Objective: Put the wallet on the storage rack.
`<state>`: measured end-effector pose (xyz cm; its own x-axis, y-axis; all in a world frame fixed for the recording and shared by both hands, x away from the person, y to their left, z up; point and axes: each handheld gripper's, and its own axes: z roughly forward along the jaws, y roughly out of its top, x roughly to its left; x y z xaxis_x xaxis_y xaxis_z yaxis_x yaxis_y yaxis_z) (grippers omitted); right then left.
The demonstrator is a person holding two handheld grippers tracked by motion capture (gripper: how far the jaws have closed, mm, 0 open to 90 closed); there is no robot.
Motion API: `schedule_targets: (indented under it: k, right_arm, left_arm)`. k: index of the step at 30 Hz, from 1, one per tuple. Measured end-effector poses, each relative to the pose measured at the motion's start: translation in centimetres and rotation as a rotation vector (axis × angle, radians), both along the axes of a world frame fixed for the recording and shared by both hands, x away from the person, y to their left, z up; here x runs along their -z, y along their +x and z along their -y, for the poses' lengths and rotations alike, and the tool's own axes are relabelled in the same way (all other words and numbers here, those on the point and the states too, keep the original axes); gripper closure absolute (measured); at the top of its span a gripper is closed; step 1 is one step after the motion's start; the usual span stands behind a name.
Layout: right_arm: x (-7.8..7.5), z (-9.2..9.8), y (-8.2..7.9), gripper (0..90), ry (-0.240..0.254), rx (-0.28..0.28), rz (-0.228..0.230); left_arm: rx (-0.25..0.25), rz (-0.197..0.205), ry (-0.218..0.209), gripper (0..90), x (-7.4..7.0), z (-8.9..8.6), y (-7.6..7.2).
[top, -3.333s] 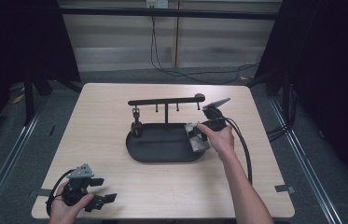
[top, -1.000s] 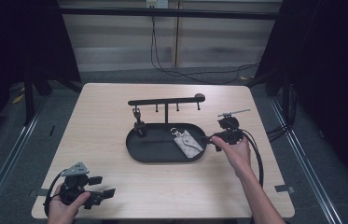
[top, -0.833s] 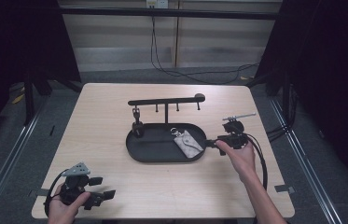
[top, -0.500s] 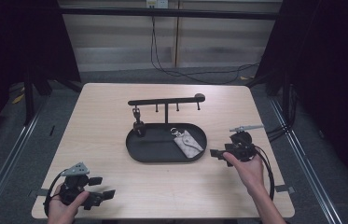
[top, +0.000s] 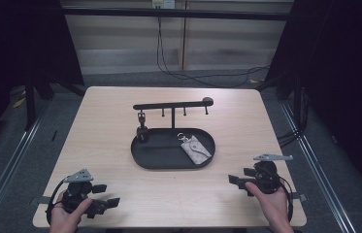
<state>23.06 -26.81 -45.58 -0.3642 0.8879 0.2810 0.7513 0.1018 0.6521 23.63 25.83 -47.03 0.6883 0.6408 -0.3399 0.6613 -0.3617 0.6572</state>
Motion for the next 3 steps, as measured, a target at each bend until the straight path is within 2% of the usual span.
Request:
schedule_targets:
  k: [3]
  right_arm:
    - [0.85, 0.32, -0.10, 23.3, -0.069, 0.025, 0.010]
  left_arm:
    - [0.004, -0.003, 0.002, 19.2, 0.00, 0.08, -0.03]
